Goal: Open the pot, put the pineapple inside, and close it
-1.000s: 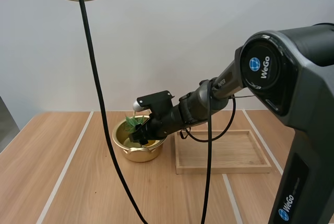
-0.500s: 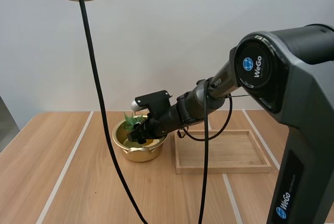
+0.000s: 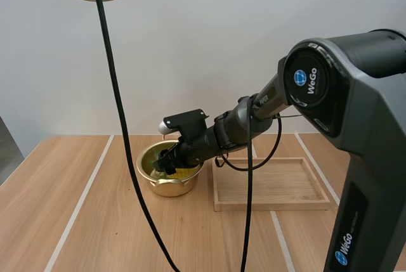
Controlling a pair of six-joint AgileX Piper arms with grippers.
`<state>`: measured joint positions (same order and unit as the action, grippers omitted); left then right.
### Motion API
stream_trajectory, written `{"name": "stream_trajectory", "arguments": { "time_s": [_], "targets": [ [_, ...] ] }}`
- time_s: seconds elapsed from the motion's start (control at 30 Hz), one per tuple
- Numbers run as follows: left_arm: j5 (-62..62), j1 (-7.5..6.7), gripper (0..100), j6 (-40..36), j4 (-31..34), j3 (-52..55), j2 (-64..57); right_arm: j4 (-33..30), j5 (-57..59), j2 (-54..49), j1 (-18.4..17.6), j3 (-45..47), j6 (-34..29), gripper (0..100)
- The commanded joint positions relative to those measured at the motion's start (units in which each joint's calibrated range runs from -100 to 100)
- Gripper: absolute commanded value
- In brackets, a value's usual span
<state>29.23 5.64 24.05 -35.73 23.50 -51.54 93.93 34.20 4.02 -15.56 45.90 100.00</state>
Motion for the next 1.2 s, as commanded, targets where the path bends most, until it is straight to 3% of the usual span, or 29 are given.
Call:
{"name": "stream_trajectory", "arguments": {
  "time_s": [0.0,0.23,0.77,1.17],
  "targets": [
    [-1.38,0.09,0,-0.43,0.33,-0.50,-0.36,0.43,-3.36,0.51,0.09,0.40,0.00,100],
    [-1.38,0.09,0,-0.43,0.33,-0.50,-0.36,0.43,-3.18,-0.93,0.09,0.40,0.00,100],
    [-1.38,0.09,0,-0.43,0.33,-0.50,-0.36,0.43,-3.61,-14.86,0.09,0.40,0.00,100],
    [-1.38,0.09,0,-0.43,0.33,-0.50,-0.36,0.43,-27.16,-30.73,0.09,0.40,0.00,100]
  ]
}}
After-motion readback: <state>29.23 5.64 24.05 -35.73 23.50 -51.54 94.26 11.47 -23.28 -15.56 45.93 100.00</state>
